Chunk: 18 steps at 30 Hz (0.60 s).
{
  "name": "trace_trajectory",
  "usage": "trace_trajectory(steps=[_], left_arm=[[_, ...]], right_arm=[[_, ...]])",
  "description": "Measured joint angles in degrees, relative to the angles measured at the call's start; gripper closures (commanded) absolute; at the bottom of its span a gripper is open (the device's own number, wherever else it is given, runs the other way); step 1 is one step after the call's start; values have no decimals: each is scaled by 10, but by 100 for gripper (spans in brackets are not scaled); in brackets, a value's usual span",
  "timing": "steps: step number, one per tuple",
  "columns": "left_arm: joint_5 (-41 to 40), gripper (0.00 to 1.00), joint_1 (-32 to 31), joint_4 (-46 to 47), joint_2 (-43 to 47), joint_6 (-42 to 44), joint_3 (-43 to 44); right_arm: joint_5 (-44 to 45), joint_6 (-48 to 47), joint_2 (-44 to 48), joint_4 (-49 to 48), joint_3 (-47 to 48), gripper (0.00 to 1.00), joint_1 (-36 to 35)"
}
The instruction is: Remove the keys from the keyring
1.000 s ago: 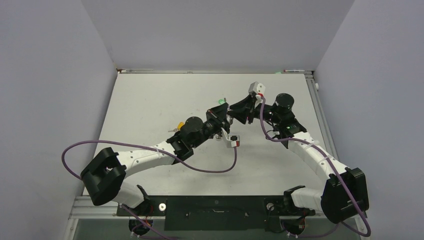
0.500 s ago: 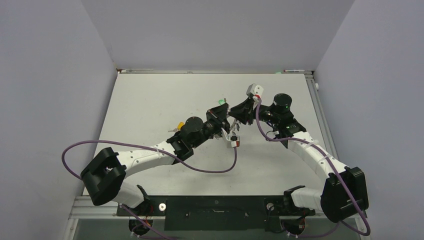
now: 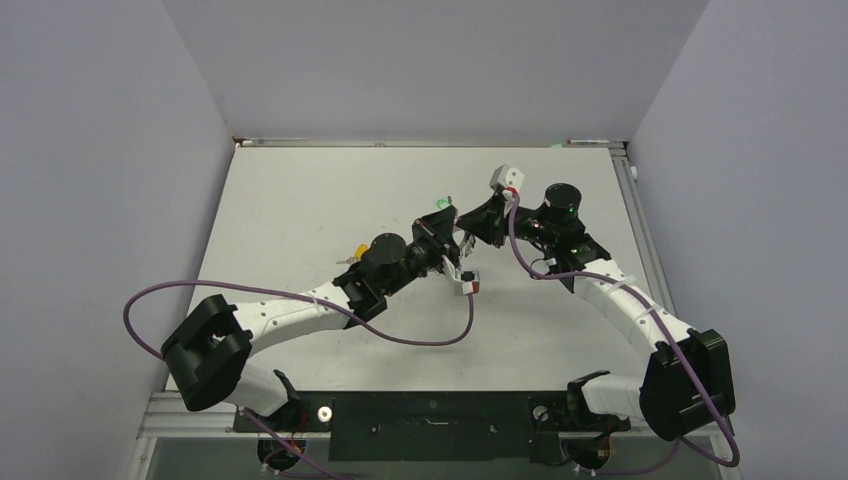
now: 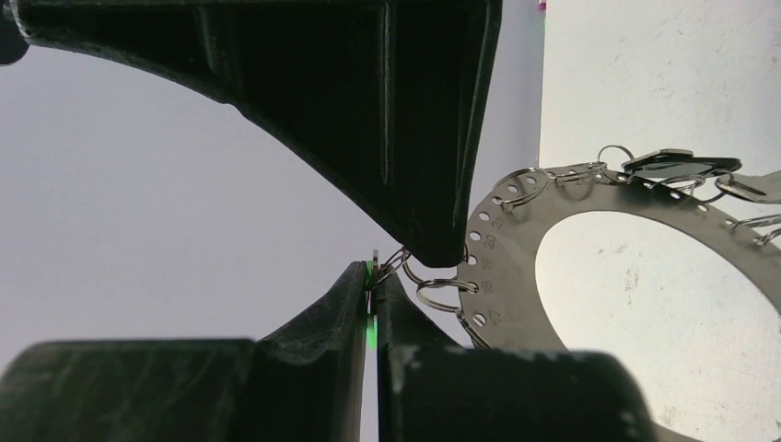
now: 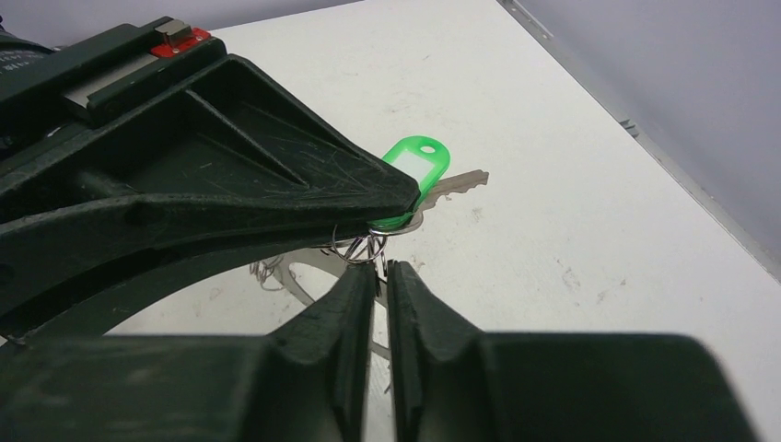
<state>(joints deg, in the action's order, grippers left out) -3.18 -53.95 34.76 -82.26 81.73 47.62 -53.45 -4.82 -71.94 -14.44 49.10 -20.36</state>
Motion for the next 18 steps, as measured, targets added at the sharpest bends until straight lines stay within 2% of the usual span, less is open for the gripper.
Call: trace_trajectory(steps=[7,12,18], left_arm=[[-9,100,0,0,0,-1,1],[-16,100,-2,-3,0,-9,4],[-25,100,-2,-3,0,-17,12]], right_arm=[[5,4,2,-8,-1,95,0],[27,49,21,-104,-52,95,4],[48,152,26,-251,-109,95,19]])
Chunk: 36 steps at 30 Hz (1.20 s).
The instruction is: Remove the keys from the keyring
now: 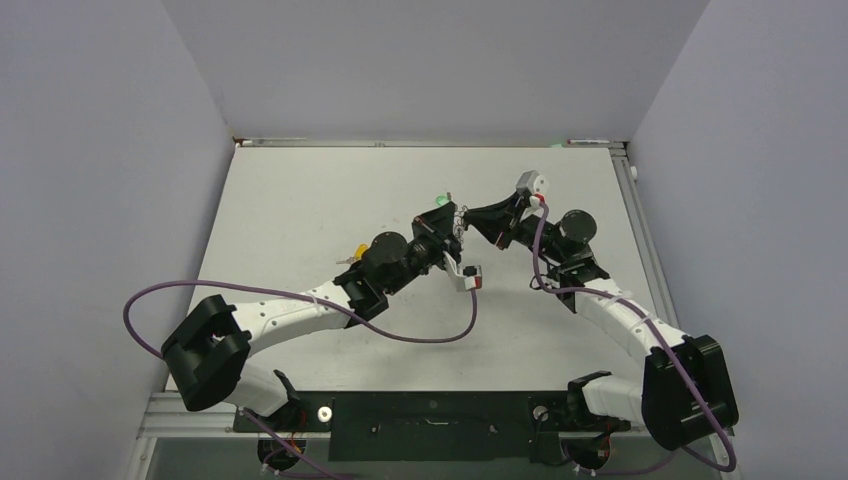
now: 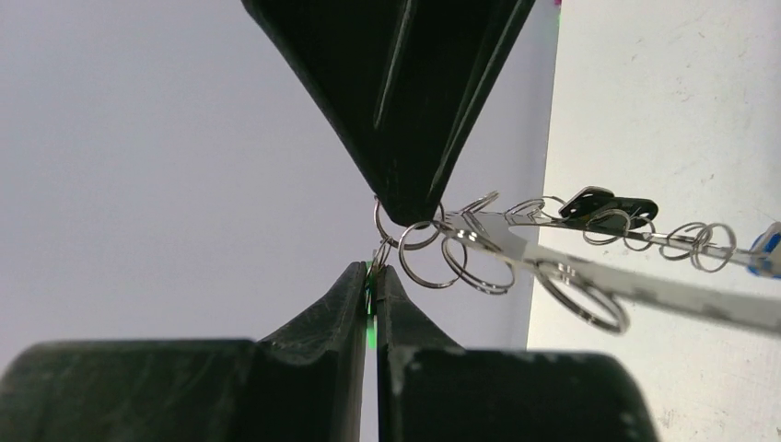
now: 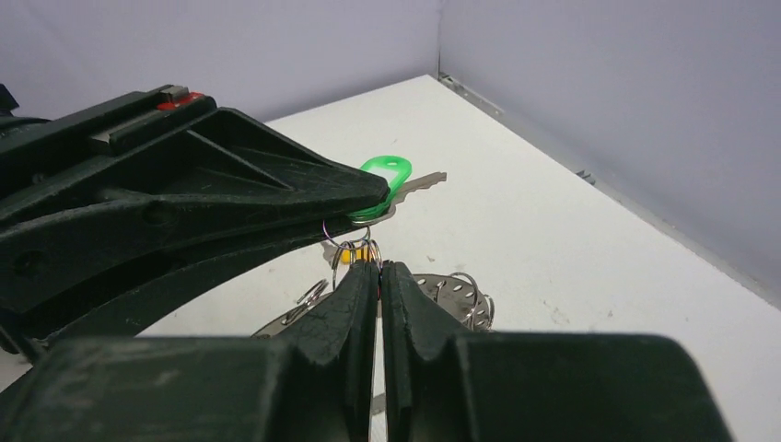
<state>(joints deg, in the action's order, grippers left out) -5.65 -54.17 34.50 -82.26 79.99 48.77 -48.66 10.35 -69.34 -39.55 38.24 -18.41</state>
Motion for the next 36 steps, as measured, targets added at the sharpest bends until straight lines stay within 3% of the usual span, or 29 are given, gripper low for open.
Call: trace_trajectory(steps=[11,25,32,36], left_arm=[[-9,100,0,3,0,-13,25],[-28,100,0,-16,-9,-55,53],[-35,100,0,-46,-11,-80,59],[-26,100,0,-61,-11,-87,59]], right_arm=[[68,149,-9,-194,-42,95,-6],[201,210,-52,-271,-42,95,-58],[207,203,-64,-295,-64,95,-55],[177,187,-45,-282,-90,78,-41]])
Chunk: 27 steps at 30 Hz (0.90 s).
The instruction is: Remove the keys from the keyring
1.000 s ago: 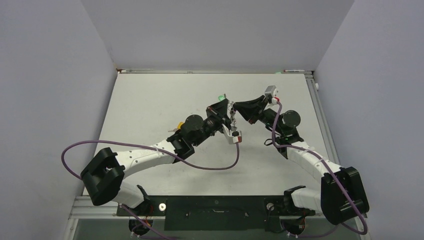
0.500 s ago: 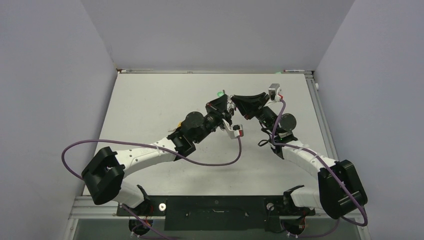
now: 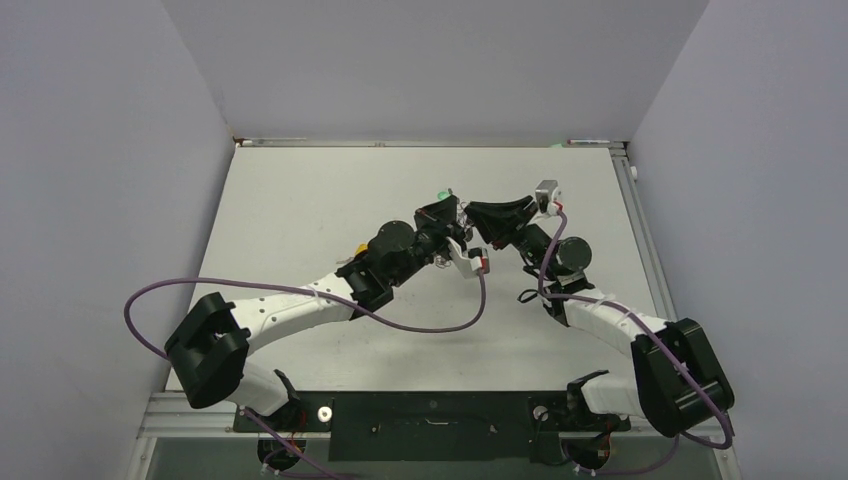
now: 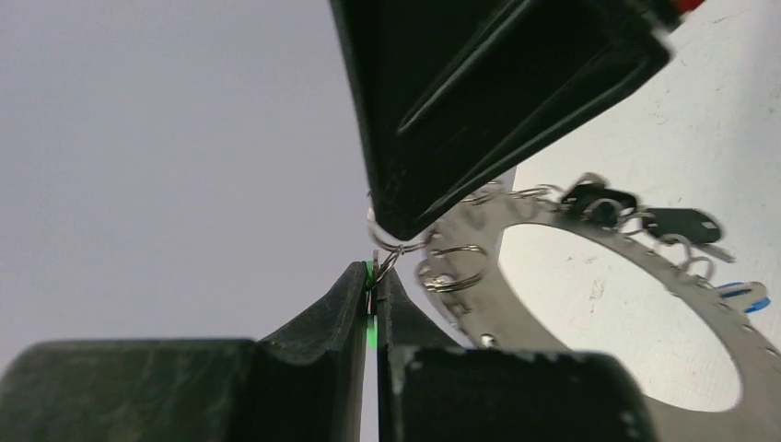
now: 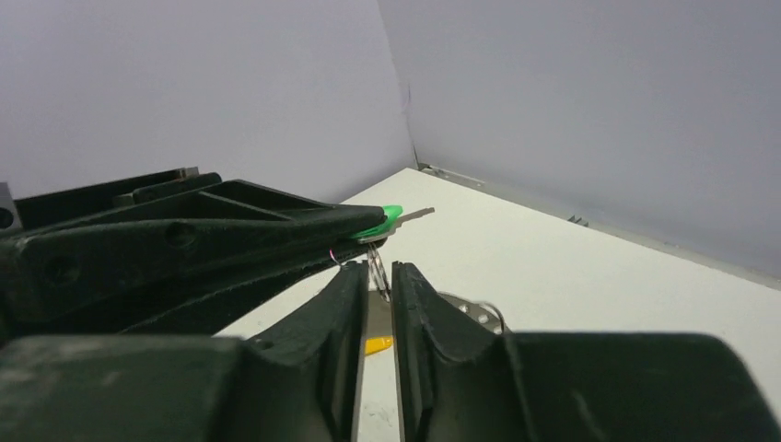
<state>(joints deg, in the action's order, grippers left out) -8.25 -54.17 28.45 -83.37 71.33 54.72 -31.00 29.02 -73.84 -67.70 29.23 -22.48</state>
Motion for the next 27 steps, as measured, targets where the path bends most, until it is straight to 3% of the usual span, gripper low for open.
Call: trace_trajectory(steps=[5,11,17,27], left_arm=[[5,100,4,0,-1,-2,0],[16,100,8,5,-1,2,-1],[35,100,10,24,-1,27,-24],[45,100,10,24,-1,46,-35]], right_arm=[[-41,-29,37,32,-11,65,19],[-103,-78,79,109,-5,65,47],[-164,-157,83,267,70,65,53],[-192,-209,83,414,147,68,53]])
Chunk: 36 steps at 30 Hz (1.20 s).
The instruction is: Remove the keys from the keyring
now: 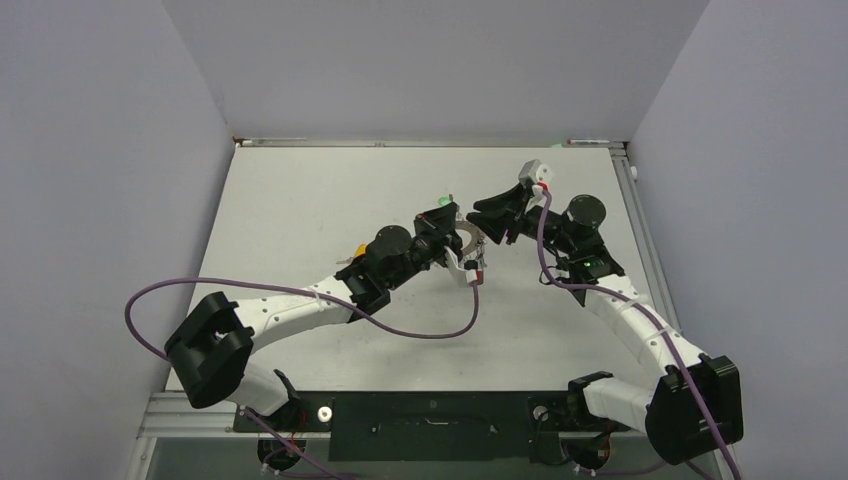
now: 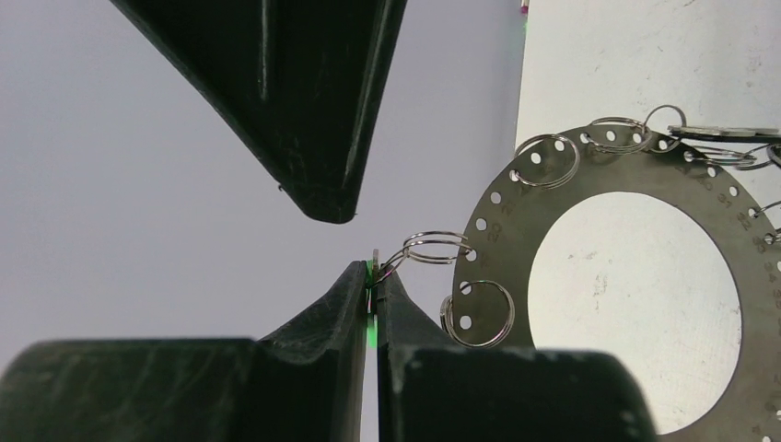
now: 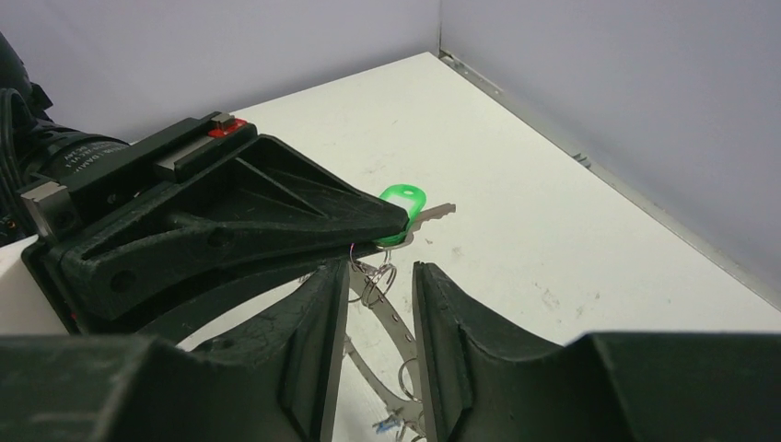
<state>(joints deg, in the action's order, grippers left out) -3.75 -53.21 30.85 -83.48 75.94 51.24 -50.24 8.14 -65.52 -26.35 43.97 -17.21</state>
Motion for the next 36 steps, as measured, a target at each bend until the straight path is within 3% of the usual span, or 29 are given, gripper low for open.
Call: trace_trajectory(steps=[10,21,25,28,36], left_arm=[[0,100,-1,0,0,8,0],[0,100,-5,0,0,10,0],[0,100,-5,0,0,10,0],[0,100,-6,0,0,10,0],[-9,100,-6,0,0,6,-2]], right_arm=[[-5,-34,-25,78,18,69,-11],[9,-45,-43,85,32,70,-31],[14,-54,-60,95,39,79,-35],[16,-62,-63,104,39,93,-38],[21,-75,-60,103,39,95,-41]])
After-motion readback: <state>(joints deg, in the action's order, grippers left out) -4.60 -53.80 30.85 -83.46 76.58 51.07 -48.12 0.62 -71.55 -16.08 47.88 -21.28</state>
